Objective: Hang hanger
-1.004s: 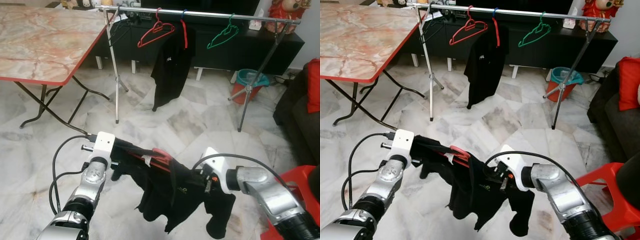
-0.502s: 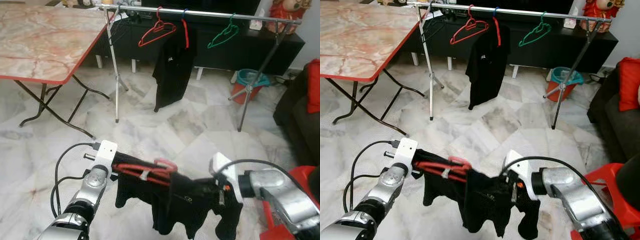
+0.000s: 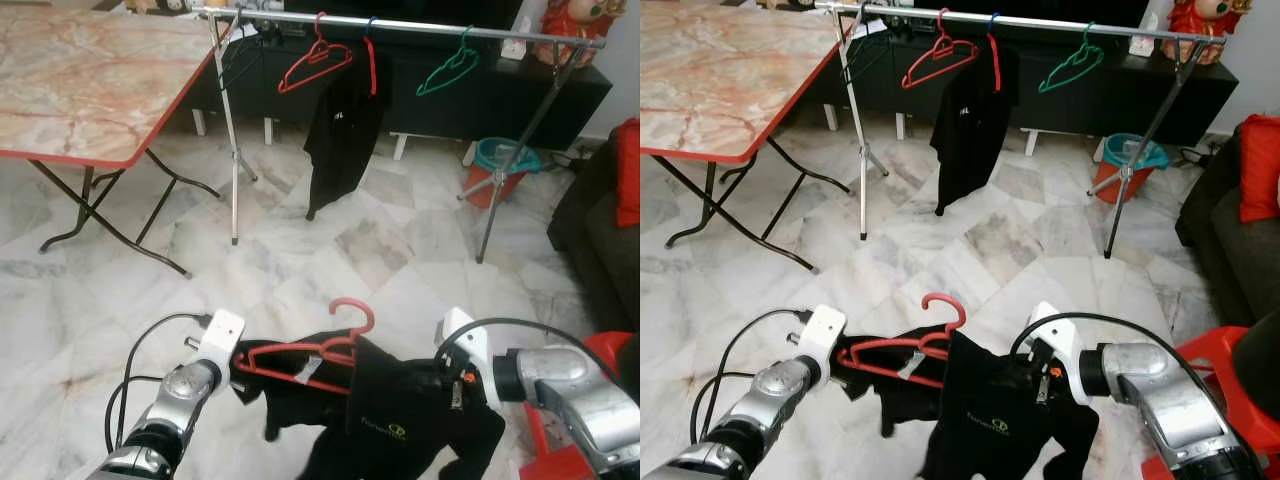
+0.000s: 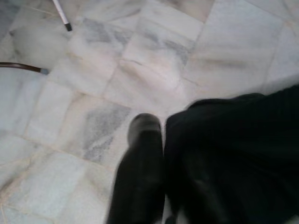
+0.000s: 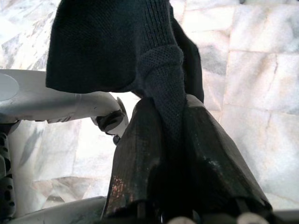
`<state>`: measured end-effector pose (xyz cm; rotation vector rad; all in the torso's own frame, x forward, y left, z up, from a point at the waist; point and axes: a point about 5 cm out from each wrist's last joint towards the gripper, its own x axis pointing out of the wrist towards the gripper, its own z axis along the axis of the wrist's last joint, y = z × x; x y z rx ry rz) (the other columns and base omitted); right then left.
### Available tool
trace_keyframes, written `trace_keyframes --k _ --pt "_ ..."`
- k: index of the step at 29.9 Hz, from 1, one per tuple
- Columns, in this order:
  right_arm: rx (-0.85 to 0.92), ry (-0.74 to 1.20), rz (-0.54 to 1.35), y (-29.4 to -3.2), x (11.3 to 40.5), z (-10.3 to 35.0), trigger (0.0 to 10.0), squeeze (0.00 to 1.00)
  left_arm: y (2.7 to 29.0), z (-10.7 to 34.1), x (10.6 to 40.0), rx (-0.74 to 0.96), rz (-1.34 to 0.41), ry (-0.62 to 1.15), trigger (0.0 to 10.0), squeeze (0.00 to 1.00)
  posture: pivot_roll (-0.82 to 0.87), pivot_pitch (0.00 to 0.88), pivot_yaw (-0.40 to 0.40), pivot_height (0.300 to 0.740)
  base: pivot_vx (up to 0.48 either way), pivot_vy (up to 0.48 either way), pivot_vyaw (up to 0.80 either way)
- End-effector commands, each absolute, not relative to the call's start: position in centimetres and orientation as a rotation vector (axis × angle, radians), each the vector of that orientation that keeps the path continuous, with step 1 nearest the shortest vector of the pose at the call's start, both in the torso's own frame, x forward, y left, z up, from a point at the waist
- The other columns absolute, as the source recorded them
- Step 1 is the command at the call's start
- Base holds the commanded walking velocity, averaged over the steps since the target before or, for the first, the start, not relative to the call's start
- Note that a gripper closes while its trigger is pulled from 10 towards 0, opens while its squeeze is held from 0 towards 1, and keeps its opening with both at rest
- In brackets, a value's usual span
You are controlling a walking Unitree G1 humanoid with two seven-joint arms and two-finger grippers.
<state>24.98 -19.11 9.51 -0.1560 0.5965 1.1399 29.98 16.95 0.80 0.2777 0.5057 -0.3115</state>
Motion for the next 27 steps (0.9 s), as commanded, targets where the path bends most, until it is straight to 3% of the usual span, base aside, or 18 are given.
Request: trace_keyframes --k 1,23,27 --pt "-0.108 0.48 1.178 -17.4 25.5 10.8 10.0 0.0 14.4 0.7 29.9 0.242 -0.393 0.49 10.0 1.0 0.01 0.107 -0.074 0.74 0.0 0.0 0.0" --pt "-0.094 0.502 1.275 -16.9 24.1 10.6 10.0 0.0 17.8 3.9 32.0 0.18 -0.278 0.326 10.0 1.0 0.01 0.111 -0.076 0.74 0.0 0.0 0.0" --pt "-0.092 0.509 1.297 -16.8 24.0 10.5 10.0 0.0 17.0 4.1 31.1 0.198 -0.591 0.325 10.0 1.0 0.0 0.114 -0.078 0.74 0.0 0.0 0.0"
